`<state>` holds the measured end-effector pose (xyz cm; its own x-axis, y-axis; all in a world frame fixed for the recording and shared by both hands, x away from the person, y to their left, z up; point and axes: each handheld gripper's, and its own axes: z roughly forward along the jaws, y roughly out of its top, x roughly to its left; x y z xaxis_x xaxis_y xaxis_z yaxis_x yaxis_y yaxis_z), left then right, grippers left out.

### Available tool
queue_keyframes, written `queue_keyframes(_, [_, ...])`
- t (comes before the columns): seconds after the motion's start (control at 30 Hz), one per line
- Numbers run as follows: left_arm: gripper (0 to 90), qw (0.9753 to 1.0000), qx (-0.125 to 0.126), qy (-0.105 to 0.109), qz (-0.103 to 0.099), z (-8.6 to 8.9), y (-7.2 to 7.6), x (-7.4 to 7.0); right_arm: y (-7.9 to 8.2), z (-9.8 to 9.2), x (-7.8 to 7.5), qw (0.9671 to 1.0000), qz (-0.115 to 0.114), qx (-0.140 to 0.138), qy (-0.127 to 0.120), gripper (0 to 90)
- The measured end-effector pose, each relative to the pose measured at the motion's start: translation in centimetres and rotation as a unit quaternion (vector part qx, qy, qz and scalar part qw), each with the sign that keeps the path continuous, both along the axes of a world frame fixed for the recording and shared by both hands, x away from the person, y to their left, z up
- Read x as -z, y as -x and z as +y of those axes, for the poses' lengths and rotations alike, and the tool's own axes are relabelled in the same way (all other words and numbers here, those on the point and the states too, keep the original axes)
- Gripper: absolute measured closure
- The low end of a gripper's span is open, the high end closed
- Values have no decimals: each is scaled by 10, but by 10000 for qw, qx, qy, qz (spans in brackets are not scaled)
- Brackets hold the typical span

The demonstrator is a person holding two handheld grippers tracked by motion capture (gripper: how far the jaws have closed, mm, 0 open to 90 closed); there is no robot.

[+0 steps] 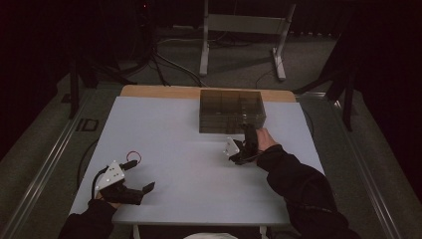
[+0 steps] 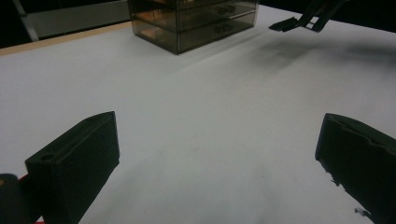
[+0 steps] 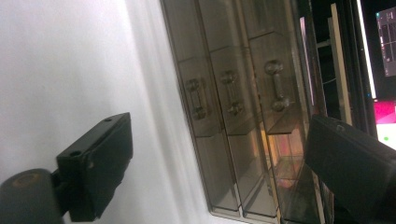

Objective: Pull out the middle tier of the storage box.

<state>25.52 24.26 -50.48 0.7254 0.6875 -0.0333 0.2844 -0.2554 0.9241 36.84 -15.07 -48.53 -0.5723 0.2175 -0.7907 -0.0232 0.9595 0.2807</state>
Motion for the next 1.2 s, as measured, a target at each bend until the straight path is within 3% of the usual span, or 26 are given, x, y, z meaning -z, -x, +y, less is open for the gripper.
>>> queue_keyframes(0.1, [12,10000,3,-28,22,0,0,0,-4,3,7,9996,-82,49,251,90])
queue_keyframes(0.2, [12,10000,-5,-7,2,0,0,0,-4,5,9,9996,-43,72,265,135])
queue_keyframes(0.57, [12,10000,9,-14,13,0,0,0,-12,15,21,9961,-396,179,767,227])
queue_keyframes(0.77, [12,10000,15,-21,10,0,0,0,-17,20,26,9930,-639,302,948,281])
queue_keyframes(1.1, [12,10000,13,-14,9,0,0,0,-23,23,35,9904,-648,336,1174,319])
queue_keyframes(1.2, [12,10000,12,-21,26,0,0,1,-25,24,38,9884,-804,289,1256,399])
